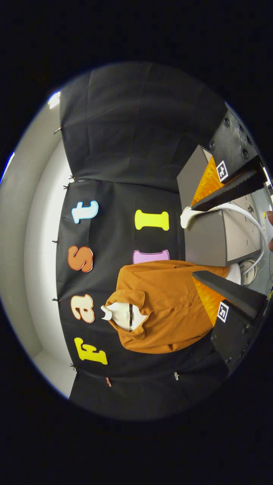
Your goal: Iron the clothes twice with a garment steamer, once on the left side and once on the right side.
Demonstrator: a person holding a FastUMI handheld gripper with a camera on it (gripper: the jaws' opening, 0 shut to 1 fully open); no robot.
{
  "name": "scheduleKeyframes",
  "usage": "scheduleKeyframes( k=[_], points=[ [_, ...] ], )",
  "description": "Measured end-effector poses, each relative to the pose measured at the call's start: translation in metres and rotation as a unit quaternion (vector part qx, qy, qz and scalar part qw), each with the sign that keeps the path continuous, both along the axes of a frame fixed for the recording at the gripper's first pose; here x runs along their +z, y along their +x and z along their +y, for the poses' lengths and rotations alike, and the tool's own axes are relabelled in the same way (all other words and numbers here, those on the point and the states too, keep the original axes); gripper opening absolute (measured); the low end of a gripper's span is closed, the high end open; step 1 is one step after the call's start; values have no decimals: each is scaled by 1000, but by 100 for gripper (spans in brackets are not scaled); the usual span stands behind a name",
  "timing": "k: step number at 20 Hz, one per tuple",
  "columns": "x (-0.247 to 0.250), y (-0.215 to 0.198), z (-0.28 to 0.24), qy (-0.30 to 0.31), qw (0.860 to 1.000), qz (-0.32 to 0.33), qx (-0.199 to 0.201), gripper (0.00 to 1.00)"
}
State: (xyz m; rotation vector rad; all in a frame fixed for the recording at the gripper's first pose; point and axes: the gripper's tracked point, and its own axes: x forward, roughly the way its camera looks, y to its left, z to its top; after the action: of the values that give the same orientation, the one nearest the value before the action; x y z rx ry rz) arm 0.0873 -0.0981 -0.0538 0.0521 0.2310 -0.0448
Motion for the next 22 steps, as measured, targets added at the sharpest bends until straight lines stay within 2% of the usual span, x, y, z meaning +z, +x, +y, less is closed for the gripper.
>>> scheduleKeyframes(
  k=[4,8,13,16,18,19,21,22],
  points=[
    [-41,46,-32,10,998,63,19,98],
    [-92,94,-63,29,990,136,35,99],
    [-173,147,-101,49,973,226,19,98],
    [-218,166,-108,59,962,267,24,99],
    [-240,177,-110,63,956,286,30,91],
    [-250,182,-109,65,954,292,32,79],
    [-262,189,-106,67,949,305,36,70],
    [-267,191,-112,55,947,314,32,61]
  ],
)
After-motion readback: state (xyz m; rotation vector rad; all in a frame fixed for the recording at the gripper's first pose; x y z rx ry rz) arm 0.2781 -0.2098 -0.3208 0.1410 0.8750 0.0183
